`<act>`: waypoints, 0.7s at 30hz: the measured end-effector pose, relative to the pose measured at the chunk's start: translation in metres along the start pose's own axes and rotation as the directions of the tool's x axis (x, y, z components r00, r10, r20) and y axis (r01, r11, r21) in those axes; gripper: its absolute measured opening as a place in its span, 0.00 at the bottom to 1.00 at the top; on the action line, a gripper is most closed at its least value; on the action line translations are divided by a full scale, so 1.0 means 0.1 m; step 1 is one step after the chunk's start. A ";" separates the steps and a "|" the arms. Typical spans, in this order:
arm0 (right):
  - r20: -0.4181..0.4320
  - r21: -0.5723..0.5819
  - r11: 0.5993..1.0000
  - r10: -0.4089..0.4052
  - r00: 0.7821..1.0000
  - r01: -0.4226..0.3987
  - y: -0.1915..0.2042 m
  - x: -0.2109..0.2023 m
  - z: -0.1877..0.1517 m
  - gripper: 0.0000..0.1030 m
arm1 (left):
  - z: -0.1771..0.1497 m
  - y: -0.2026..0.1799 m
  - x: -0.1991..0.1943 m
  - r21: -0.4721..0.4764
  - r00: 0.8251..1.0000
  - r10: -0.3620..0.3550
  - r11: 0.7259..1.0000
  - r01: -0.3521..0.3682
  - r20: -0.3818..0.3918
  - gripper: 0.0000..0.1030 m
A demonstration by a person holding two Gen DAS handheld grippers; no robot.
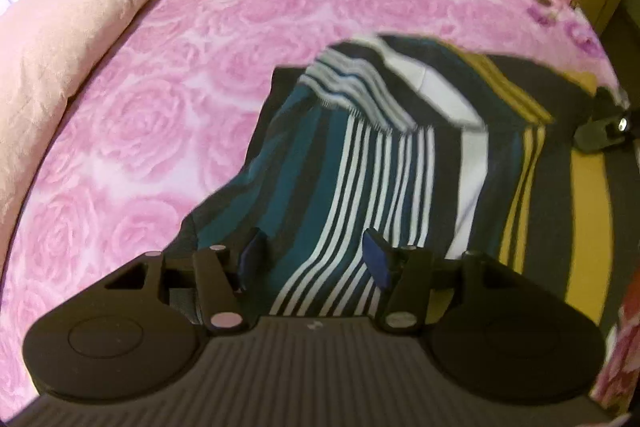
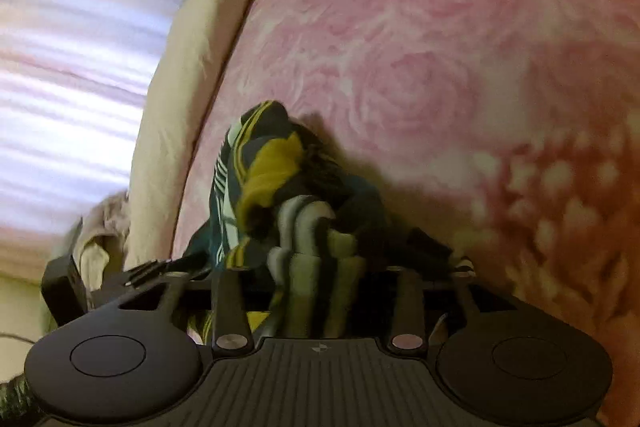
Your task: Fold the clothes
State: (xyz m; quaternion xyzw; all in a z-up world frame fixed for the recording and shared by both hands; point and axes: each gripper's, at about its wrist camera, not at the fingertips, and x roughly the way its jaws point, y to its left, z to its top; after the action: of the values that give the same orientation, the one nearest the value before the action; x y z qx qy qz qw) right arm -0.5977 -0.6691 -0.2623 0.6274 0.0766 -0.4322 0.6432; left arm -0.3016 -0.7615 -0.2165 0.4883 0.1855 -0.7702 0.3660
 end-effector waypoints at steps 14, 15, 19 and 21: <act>0.034 0.018 1.000 -0.006 0.999 0.005 -0.05 -0.12 0.02 0.43 | 0.11 0.37 0.26 -0.038 1.000 -0.017 0.999 0.017 -0.007 0.61; 0.049 0.018 1.000 -0.017 0.999 0.016 -0.01 -0.18 -0.02 0.45 | 0.11 0.40 0.19 -0.044 1.000 -0.008 0.999 0.008 0.006 0.57; 0.112 0.018 0.998 -0.057 0.992 0.055 0.15 -0.46 -0.30 0.73 | 0.04 0.51 -0.14 -0.041 0.997 0.027 0.999 -0.025 0.067 0.54; 0.098 -0.005 0.999 -0.038 0.994 0.039 0.22 -0.53 -0.50 0.73 | -0.08 0.47 -0.31 0.026 0.995 0.034 0.999 -0.037 0.092 0.54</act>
State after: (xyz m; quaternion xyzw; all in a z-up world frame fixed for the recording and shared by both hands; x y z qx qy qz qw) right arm -0.5940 -0.6048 -0.2221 0.6017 0.0585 -0.4746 0.6397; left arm -0.2537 -0.7758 -0.1888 0.4609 0.1491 -0.7876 0.3808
